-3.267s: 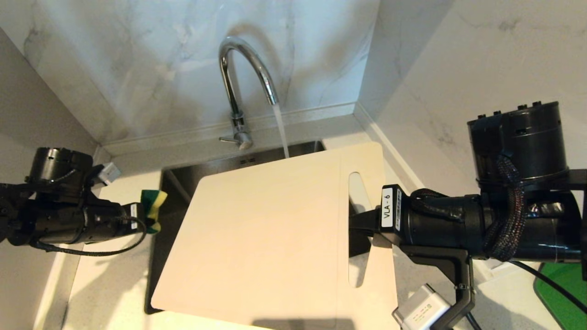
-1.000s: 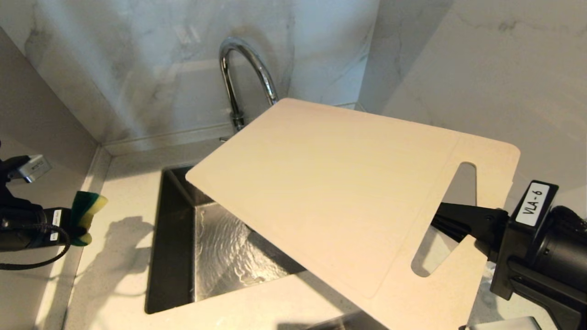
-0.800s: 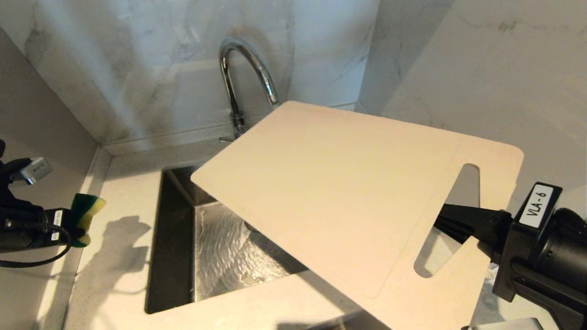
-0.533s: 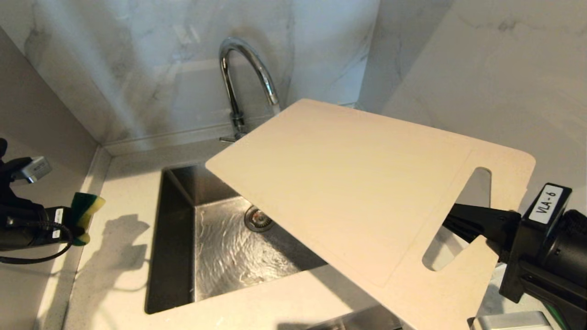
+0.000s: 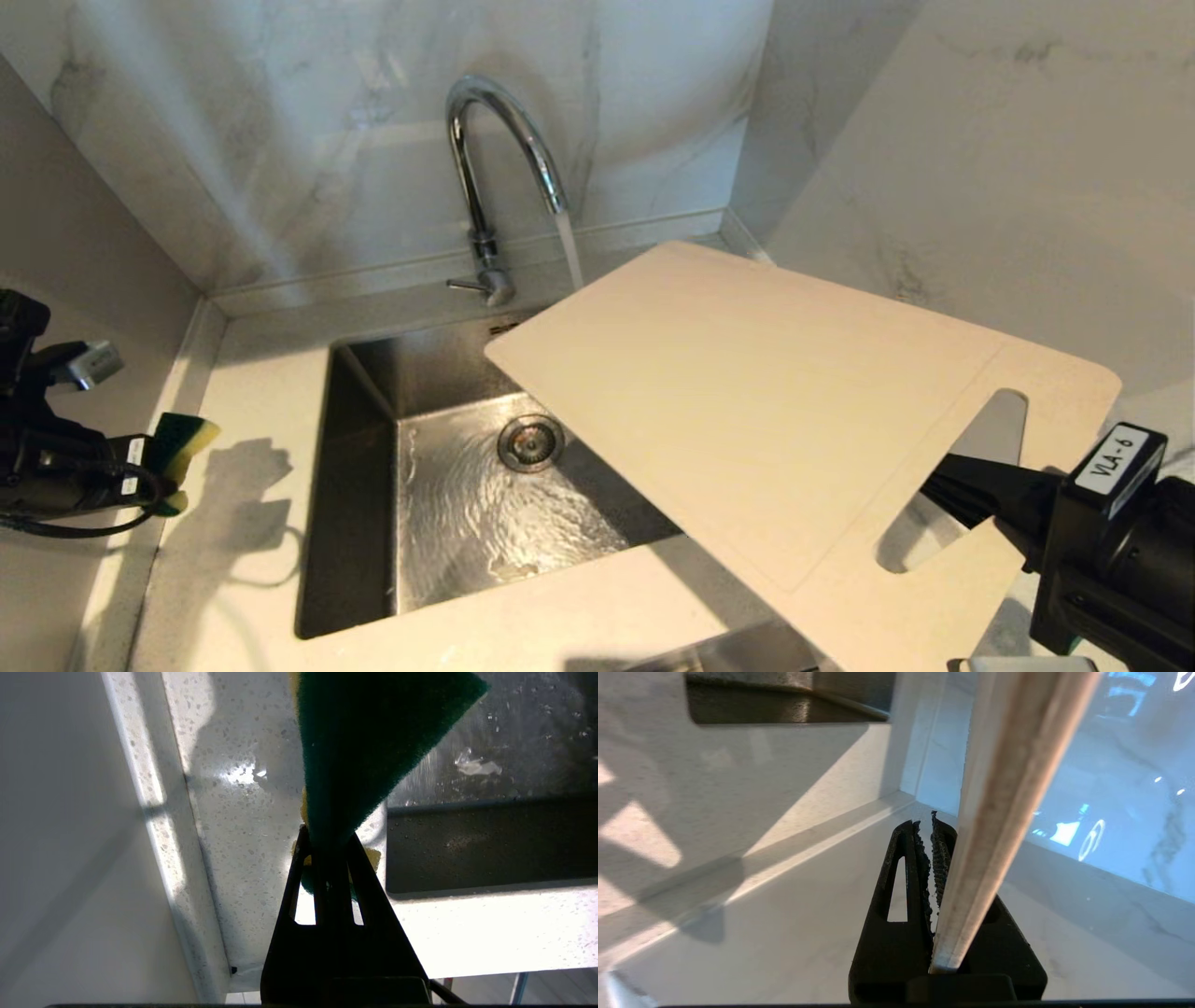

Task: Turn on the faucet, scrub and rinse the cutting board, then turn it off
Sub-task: Put down the cutting board

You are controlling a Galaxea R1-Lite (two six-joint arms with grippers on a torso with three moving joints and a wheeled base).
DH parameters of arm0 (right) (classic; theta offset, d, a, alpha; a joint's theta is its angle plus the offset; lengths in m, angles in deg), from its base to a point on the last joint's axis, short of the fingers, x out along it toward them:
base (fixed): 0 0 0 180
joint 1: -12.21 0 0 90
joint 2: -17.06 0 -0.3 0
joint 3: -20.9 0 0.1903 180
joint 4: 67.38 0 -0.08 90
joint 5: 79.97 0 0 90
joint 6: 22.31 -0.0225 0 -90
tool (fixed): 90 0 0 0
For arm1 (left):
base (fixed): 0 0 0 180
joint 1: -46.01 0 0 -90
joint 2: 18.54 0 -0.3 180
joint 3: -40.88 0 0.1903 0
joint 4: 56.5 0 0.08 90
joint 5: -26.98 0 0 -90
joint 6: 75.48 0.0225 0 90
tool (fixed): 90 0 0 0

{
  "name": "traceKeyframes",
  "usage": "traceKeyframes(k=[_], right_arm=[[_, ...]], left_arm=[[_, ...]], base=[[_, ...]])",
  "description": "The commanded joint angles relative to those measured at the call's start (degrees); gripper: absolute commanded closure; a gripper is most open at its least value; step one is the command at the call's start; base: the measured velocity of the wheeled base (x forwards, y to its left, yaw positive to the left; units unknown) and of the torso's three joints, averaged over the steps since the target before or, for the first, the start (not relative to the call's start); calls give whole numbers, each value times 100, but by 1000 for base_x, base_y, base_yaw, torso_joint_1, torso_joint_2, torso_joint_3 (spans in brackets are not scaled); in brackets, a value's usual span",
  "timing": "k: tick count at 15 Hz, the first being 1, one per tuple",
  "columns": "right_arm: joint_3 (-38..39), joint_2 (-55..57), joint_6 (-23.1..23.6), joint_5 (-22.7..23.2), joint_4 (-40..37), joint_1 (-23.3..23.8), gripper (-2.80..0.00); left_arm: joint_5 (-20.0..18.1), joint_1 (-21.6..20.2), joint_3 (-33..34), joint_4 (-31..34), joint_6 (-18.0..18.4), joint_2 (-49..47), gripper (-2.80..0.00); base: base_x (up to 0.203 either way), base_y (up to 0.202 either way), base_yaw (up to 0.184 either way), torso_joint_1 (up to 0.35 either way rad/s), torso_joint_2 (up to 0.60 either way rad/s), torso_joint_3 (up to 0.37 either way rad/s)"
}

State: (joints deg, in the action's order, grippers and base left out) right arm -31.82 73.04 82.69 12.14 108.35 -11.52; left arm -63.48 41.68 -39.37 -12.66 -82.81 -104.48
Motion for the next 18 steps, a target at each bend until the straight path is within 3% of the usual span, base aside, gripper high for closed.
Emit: traceKeyframes(k=[1,8,14,18], right_arm=[[87,-27,-138,-10,15,17,0],[123,47,-518,-20,26,334,0],[677,642,-759,-9,1469,958,0],[666,651,-762,-9,1482,958,0]], left_arm=[[-15,-7,-7,10,-13,-143,0],[30,-7,2,10,-129,-162,0],[38,-7,-16,-8,-141,-418,0],[11,-8,-16,-17,-155,-459,0]], base=[[0,0,0,0,0,0],[0,0,0,0,0,0],[0,0,0,0,0,0],[0,0,0,0,0,0]])
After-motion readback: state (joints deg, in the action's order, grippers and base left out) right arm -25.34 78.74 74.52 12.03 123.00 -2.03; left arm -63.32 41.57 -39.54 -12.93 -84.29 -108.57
